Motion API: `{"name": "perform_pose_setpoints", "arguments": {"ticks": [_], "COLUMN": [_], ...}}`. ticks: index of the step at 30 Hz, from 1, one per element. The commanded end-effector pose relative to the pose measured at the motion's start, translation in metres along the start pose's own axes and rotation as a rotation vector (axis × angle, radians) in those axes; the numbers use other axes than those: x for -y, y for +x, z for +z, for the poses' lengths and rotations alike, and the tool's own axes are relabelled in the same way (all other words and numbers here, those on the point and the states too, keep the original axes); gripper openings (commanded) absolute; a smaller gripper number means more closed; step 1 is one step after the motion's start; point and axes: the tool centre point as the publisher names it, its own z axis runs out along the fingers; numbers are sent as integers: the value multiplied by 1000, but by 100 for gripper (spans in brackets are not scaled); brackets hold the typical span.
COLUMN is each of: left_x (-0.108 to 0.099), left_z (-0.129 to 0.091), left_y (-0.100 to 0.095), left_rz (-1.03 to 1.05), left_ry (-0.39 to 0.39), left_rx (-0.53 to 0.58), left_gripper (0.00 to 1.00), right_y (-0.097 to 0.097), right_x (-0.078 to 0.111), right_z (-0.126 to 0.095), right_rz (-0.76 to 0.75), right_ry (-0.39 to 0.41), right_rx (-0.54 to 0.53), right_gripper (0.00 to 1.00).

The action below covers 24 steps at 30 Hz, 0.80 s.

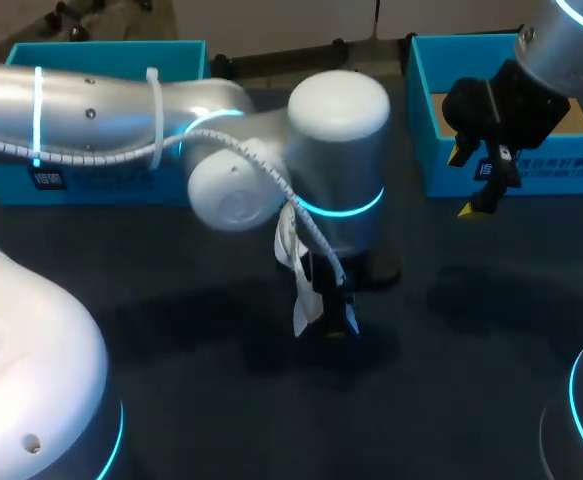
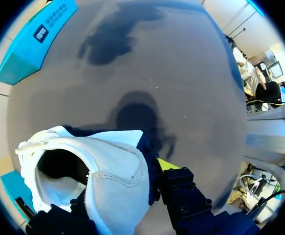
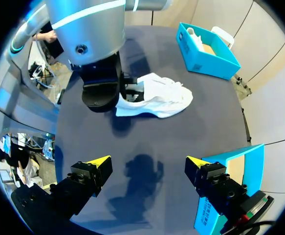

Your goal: Take the shoe out of the shoebox, open the shoe tongue, remove and reinsert the insole, then place the shoe into the shoebox

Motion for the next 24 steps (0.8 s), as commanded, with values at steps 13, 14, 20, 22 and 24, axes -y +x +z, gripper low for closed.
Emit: {"name": "perform_pose_setpoints", "arguments": {"ticks": [13,14,20,22,24], "left_x": [-12,-14,-23,-27,-30], "left_z": [-103,-108,-134,-143,-151], "left_y": [-24,-27,-40,-43,-45], "left_rz": [9,17,49,52,61], "left_ry": [-47,-36,7,16,25], "left_rx": [52,42,42,51,65], "left_gripper": [0,0,0,0,0], "right_y": [-1,-1,-1,-1,-1], "right_x": [0,0,0,0,0], "right_z": [1,1,1,1,1], "right_rz": [0,0,0,0,0], "right_ry": [2,2,2,2,2], "right_rx": [-1,-1,-1,-1,-1], "right_gripper": [100,100,100,100,100]}}
